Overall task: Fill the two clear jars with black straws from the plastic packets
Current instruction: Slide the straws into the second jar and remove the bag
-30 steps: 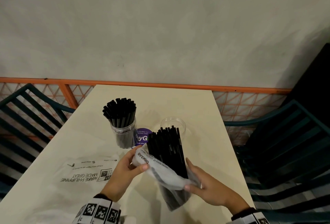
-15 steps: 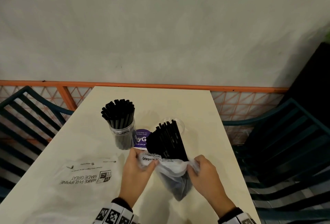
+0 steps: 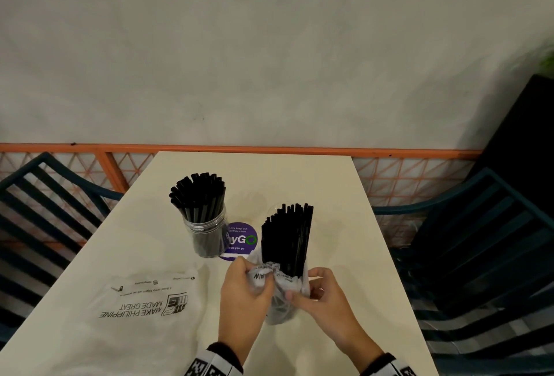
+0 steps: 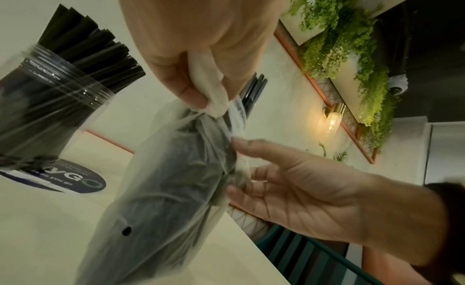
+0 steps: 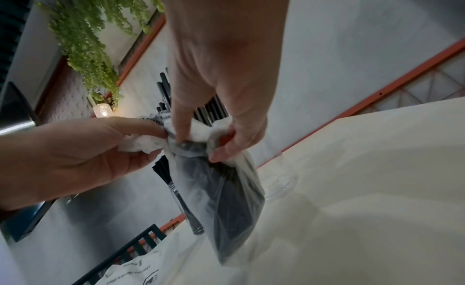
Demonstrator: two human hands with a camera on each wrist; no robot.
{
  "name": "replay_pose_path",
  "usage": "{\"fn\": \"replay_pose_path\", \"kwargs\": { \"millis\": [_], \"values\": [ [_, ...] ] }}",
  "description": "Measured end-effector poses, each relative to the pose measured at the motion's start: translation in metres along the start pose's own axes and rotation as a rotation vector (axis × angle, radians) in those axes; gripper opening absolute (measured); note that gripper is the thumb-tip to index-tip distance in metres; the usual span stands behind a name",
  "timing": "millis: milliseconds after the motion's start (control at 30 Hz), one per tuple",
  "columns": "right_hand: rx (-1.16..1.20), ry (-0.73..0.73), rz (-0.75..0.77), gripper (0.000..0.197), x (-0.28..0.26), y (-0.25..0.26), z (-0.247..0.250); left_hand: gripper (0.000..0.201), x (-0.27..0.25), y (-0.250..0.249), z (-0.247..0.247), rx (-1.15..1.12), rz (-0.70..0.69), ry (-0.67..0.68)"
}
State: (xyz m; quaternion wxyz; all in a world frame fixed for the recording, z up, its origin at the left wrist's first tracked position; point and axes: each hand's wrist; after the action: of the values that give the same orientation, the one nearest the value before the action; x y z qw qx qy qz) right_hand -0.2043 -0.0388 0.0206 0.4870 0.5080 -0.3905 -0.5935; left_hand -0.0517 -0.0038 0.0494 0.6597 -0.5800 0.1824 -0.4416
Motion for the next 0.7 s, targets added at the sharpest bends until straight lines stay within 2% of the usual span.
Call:
{"fn": "replay_pose_path", "kwargs": {
  "millis": [67, 167, 233, 333, 400, 500, 533, 633, 700],
  "values": [
    [-0.021, -0.107, -0.059, 0.04, 0.007, -0.005, 0.001, 0.016, -0.007, 0.004, 0.0, -0.013, 0.009, 0.144],
    [-0.021, -0.176, -0.069, 0.024, 0.013, -0.011, 0.008, 0.023, -0.013, 0.008, 0.002, 0.025, -0.039, 0.323],
    [-0.044, -0.203, -0.044, 0.014, 0.013, -0.011, 0.01, 0.024, -0.012, 0.005, 0.004, 0.049, -0.078, 0.346],
    [-0.047, -0.225, -0.031, 0.018, 0.012, -0.009, 0.011, 0.027, -0.011, 0.004, 0.003, 0.056, -0.1, 0.327],
    [-0.032, -0.193, -0.028, 0.021, 0.011, -0.008, 0.01, 0.025, -0.012, 0.003, 0.001, 0.048, -0.097, 0.304],
    [0.032, -0.07, -0.046, 0.014, 0.006, -0.004, 0.008, 0.03, -0.011, 0.008, -0.002, 0.043, -0.118, 0.238],
    [0.047, -0.02, -0.059, 0.018, 0.003, -0.001, 0.007, 0.032, -0.01, 0.01, -0.001, 0.06, -0.113, 0.215],
    [0.106, 0.139, -0.07, 0.044, -0.002, 0.006, 0.008, 0.024, -0.009, 0.021, 0.001, 0.1, -0.098, 0.198],
    [0.069, 0.186, -0.022, 0.048, -0.003, 0.008, 0.007, 0.021, -0.013, 0.025, 0.004, 0.098, -0.102, 0.213]
  ]
}}
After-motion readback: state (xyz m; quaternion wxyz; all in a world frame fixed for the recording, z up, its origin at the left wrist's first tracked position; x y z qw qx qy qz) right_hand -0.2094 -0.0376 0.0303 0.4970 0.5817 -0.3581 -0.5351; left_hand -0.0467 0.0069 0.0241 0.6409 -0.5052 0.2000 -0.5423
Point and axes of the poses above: each hand's wrist, its own x-axis towards the middle knuckle, its own z-axis out of the back of the hand, y = z × x, and after that the axes turned 11 degrees about -y, right-handed
